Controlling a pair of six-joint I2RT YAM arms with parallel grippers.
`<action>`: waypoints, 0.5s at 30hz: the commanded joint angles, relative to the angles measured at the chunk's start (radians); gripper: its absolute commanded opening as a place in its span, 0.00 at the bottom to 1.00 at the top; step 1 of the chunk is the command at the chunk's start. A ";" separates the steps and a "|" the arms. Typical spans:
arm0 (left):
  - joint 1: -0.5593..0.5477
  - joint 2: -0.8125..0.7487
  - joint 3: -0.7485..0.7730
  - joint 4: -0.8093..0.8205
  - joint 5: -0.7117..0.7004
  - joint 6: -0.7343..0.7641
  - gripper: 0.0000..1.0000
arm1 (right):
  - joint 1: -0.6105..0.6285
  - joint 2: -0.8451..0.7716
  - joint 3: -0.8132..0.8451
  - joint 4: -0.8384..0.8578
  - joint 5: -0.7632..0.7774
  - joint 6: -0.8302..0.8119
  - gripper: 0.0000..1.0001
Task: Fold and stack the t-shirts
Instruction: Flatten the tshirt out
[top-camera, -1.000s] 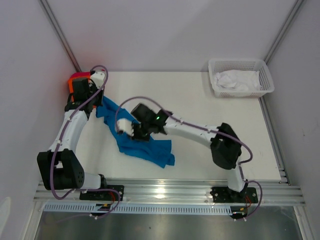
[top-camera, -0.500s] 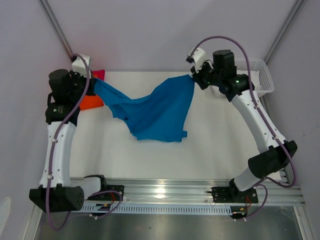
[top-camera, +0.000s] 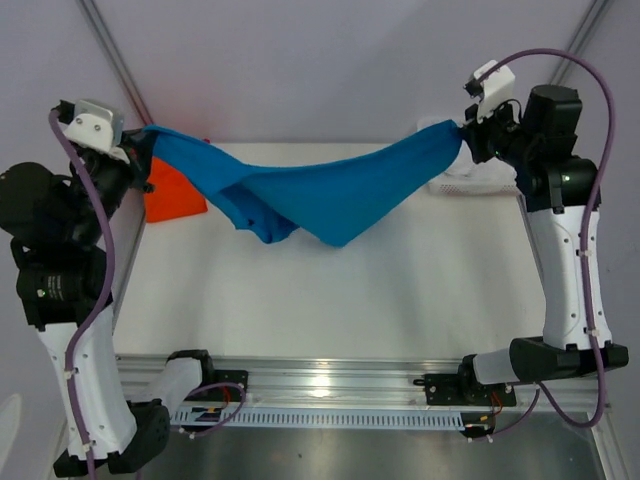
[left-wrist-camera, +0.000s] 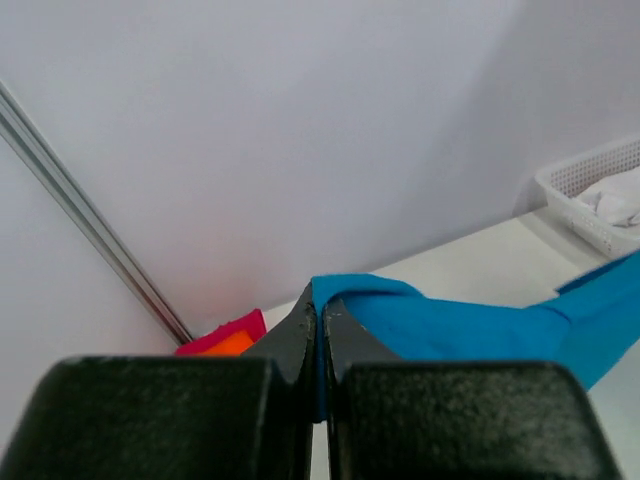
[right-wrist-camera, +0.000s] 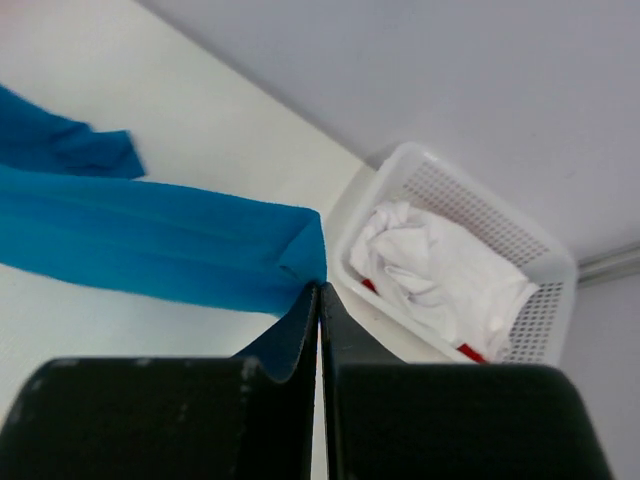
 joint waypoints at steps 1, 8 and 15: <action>0.000 0.028 0.121 -0.049 -0.024 0.016 0.00 | -0.032 -0.035 0.127 -0.041 0.002 -0.004 0.00; 0.000 0.086 0.362 -0.146 -0.044 0.033 0.00 | -0.049 -0.027 0.258 -0.114 0.006 -0.013 0.00; 0.000 0.087 0.469 -0.230 0.001 0.021 0.01 | -0.049 -0.061 0.276 -0.191 -0.028 -0.007 0.00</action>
